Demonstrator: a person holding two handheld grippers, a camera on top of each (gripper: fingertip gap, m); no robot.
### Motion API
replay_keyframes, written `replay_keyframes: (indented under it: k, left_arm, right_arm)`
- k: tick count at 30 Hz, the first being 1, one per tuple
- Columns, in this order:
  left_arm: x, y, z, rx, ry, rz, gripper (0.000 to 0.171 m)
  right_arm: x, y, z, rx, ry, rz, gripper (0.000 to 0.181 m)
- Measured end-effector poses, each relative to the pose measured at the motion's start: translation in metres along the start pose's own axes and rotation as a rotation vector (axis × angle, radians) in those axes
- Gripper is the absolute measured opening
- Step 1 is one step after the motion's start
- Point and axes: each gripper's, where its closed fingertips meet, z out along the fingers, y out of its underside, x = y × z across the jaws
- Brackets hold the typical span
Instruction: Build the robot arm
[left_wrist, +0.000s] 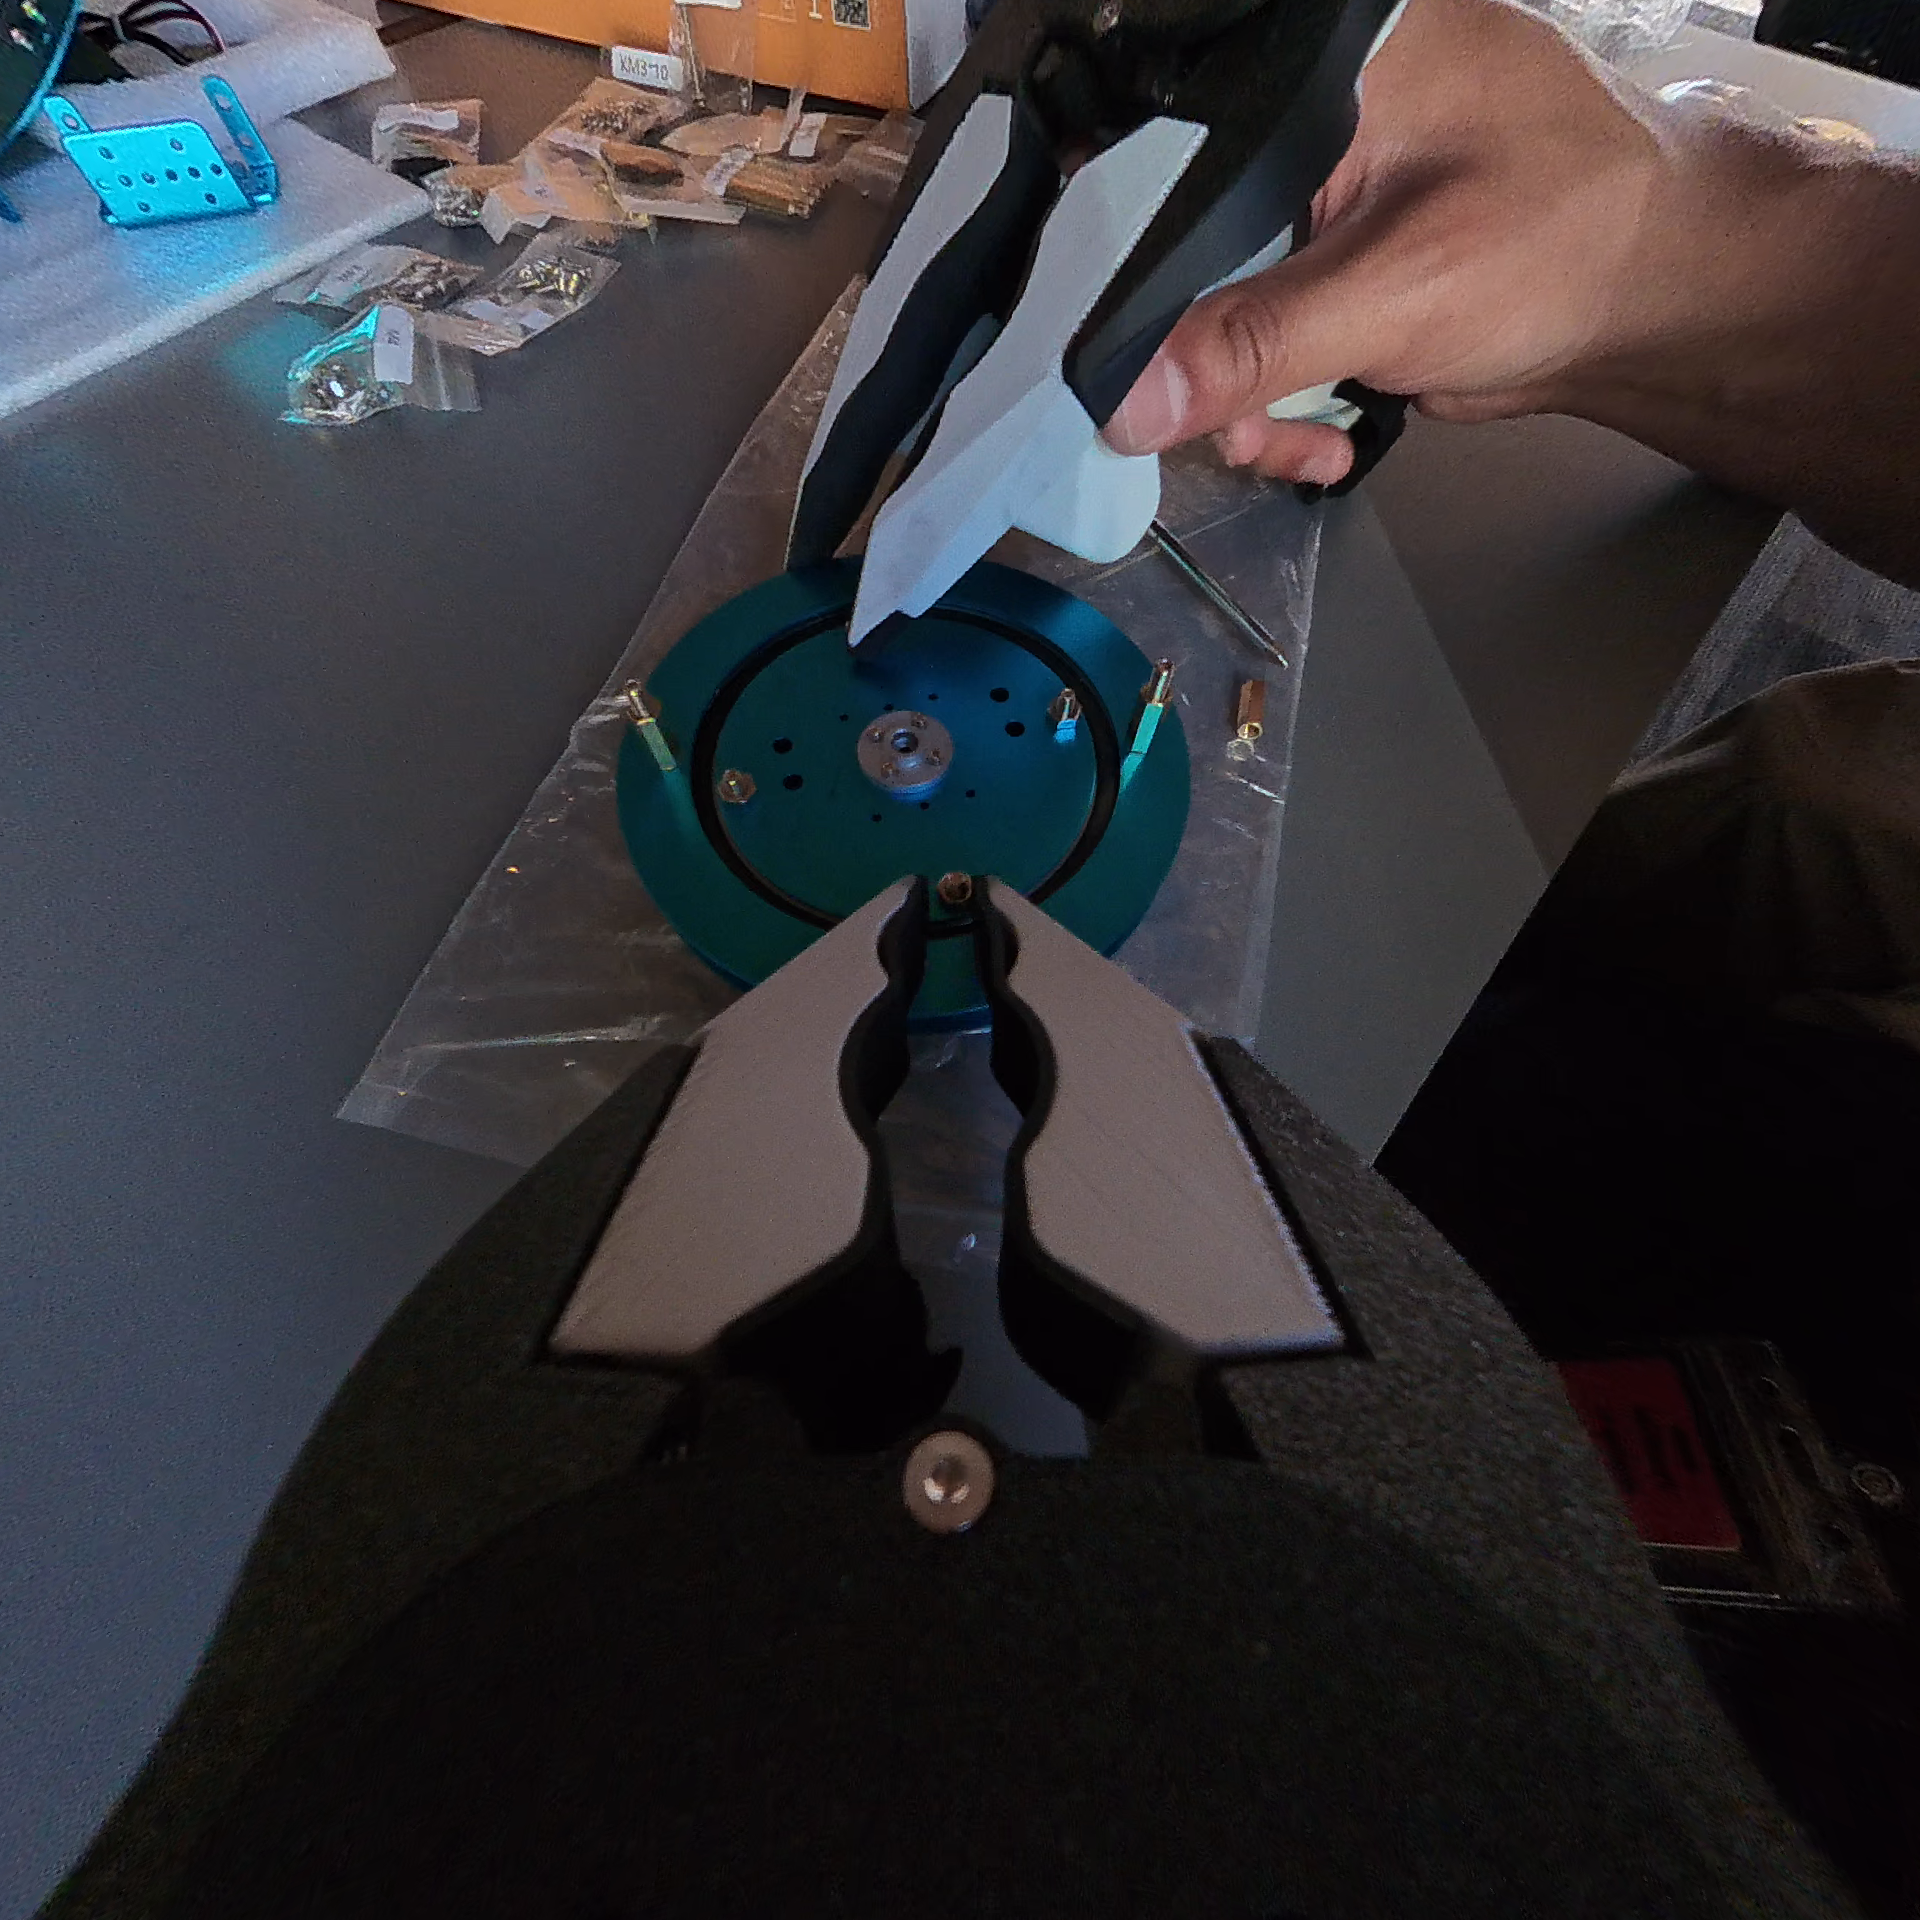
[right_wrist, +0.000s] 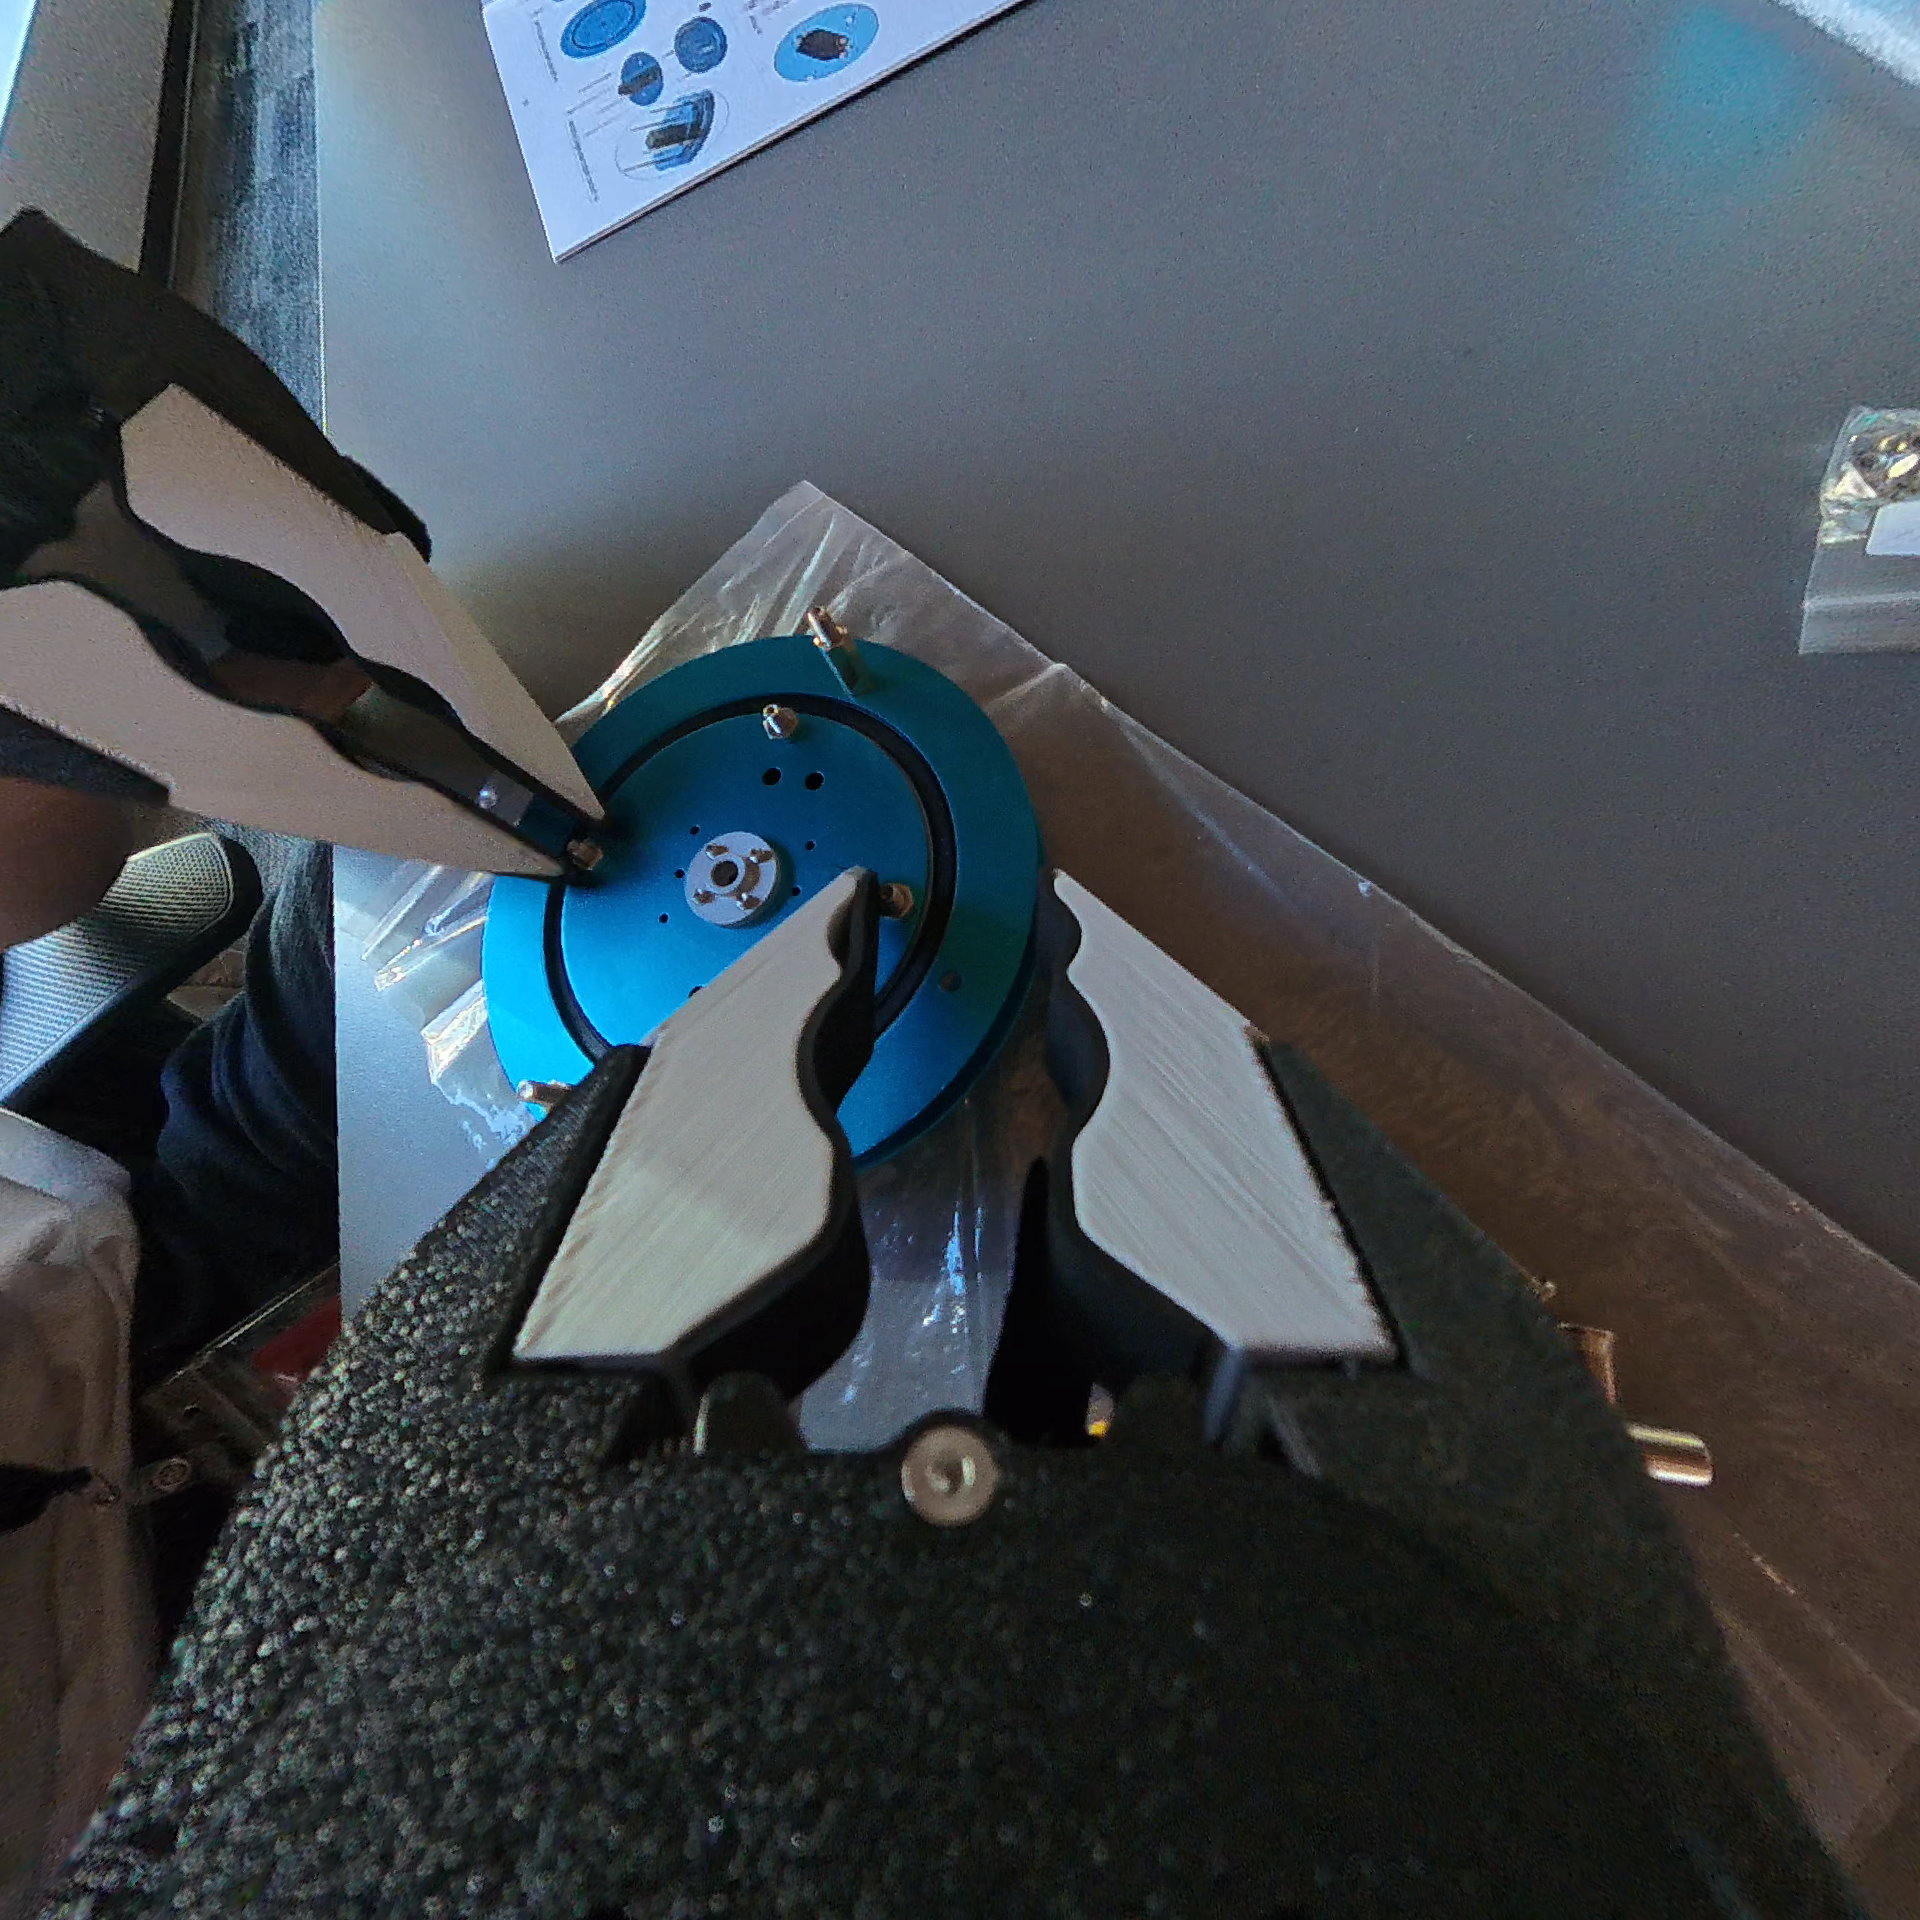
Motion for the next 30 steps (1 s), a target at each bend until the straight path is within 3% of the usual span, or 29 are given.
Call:
replay_keyframes:
  k: [7,12,16,19,21,23,26,28,30]
  left_arm:
    - [-0.006,-0.002,0.001,-0.017,-0.073,0.034,0.007]
    - [-0.013,-0.003,-0.01,0.035,-0.066,-0.034,0.009]
    - [-0.009,-0.003,-0.015,0.032,-0.039,-0.002,0.009]
    - [-0.054,-0.027,-0.035,0.109,-0.204,0.025,0.013]
    - [-0.07,-0.045,-0.037,0.166,-0.108,-0.053,0.017]
    - [-0.068,-0.039,-0.018,0.062,0.088,-0.044,0.033]
    - [-0.055,-0.047,0.001,0.089,0.306,0.102,0.023]
    - [-0.058,-0.042,0.014,0.011,0.377,0.104,0.02]
    - [-0.057,-0.041,0.02,0.0,0.448,0.111,0.016]
  right_arm:
    - [0.0,0.001,-0.003,-0.009,-0.012,-0.008,0.031]
    - [-0.003,-0.015,-0.022,0.097,-0.007,-0.089,0.023]
    - [-0.014,-0.002,-0.017,0.027,-0.052,-0.114,0.022]
    - [-0.004,-0.008,-0.016,0.045,0.061,-0.189,0.025]
    - [-0.014,-0.021,-0.016,0.103,0.017,-0.151,0.034]
    - [-0.023,-0.031,-0.006,0.098,-0.028,-0.107,0.045]
    - [-0.027,-0.034,0.019,0.008,-0.001,-0.133,0.05]
    - [-0.018,-0.026,0.032,-0.062,0.06,-0.133,0.056]
    - [-0.016,-0.024,0.035,-0.057,0.065,-0.115,0.05]
